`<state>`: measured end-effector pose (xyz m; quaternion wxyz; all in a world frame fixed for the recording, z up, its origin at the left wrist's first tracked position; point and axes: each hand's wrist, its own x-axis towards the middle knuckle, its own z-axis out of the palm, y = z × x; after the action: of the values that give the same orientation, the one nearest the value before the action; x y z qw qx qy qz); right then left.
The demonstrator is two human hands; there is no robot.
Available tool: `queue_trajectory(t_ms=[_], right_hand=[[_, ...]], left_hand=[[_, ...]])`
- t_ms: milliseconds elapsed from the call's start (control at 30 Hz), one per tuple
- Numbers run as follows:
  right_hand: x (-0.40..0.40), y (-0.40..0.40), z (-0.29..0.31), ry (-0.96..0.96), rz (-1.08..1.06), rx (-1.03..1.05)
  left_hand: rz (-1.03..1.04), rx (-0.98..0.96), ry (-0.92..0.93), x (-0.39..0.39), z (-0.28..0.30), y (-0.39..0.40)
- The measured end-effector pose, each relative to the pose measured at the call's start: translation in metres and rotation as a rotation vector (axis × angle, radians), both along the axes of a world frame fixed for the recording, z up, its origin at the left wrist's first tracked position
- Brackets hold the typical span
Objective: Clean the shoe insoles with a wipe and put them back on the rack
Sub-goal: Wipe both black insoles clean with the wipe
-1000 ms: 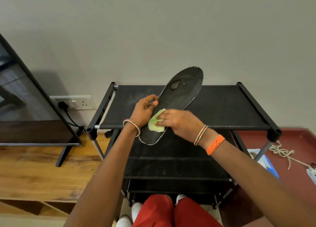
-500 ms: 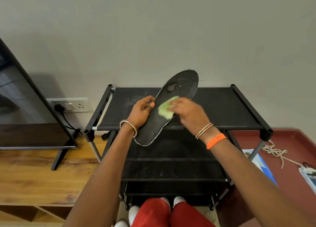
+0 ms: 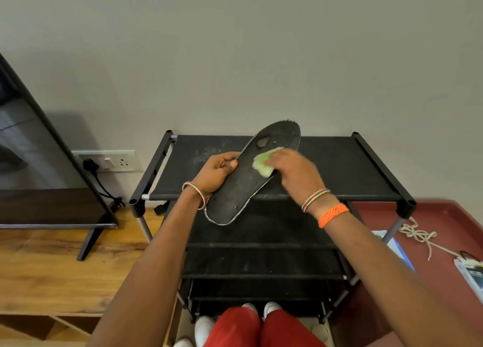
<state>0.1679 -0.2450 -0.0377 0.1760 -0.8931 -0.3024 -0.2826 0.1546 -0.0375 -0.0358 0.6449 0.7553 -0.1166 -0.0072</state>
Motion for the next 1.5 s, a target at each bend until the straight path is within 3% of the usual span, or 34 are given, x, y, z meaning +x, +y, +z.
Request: queue_trajectory(t_ms=[67,133,333,400,567,800,1067,1333,1500], right_hand=[[0.01,-0.007,0.003,0.14,-0.164,0.052],[0.005,0.0,0.003,0.189,-0.158,0.038],[-0.027,0.032,-0.005,0.047,0.334,-0.251],[-0.013,0.025,0.0,0.013,0.298,-0.168],[0.007,0.014,0.01,0.118,-0.039,0.095],[-0.022,0.046,-0.012,-0.034,0.328,-0.139],[0.009,0.013,0.01,0.119,-0.02,0.072],[-0.019,0.038,-0.007,-0.126,0.351,-0.311],[0.008,0.011,0.014,-0.03,0.031,-0.125]], left_hand=[[-0.013,-0.02,0.031,-0.001,-0.001,0.001],[-0.024,-0.054,0.066,0.001,0.0,0.002],[0.008,-0.162,0.128,0.006,0.002,0.005],[0.009,-0.175,0.141,0.007,0.0,0.007],[0.021,-0.144,0.153,0.006,-0.001,0.006],[0.102,-0.074,0.101,0.01,0.0,0.004],[0.034,-0.097,0.132,0.003,0.002,0.005],[0.03,-0.129,0.112,0.002,0.004,0.003],[0.017,-0.124,0.155,0.004,0.002,0.006]])
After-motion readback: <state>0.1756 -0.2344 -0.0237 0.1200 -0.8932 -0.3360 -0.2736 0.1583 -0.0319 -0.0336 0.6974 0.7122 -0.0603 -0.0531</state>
